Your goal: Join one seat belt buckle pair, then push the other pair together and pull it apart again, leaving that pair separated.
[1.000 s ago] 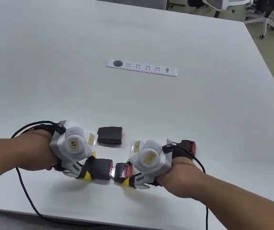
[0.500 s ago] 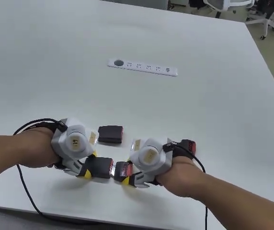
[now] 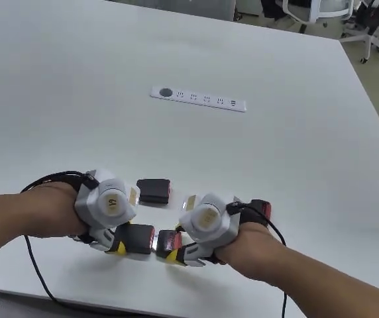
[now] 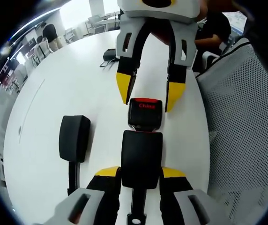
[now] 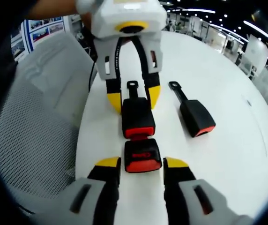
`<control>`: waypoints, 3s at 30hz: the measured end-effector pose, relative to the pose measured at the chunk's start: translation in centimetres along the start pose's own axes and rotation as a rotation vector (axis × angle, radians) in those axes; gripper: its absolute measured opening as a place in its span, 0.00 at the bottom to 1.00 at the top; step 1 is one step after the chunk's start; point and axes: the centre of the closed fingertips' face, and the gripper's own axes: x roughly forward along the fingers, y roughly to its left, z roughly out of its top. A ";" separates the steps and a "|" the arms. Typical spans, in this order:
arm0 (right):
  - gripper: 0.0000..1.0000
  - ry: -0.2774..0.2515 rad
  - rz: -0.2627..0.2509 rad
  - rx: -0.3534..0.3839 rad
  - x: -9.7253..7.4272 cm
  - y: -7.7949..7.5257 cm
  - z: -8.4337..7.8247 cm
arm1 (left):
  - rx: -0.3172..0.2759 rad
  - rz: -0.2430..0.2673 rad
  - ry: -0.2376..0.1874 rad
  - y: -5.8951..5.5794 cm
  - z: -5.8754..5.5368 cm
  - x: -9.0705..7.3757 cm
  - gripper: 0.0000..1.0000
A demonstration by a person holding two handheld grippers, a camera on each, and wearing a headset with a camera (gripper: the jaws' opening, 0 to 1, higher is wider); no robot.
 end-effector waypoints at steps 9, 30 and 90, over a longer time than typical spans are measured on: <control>0.37 -0.047 -0.019 -0.033 -2.8 -0.8 1.0 | 0.031 0.041 -0.069 1.5 3.5 -2.7 0.32; 0.36 0.055 -0.182 0.001 -8.7 -10.3 -8.0 | 0.026 0.136 -0.065 8.8 5.0 -1.7 0.41; 0.34 0.163 -0.090 -0.014 -5.9 -13.0 -12.1 | 0.093 0.020 0.064 10.8 2.0 2.0 0.32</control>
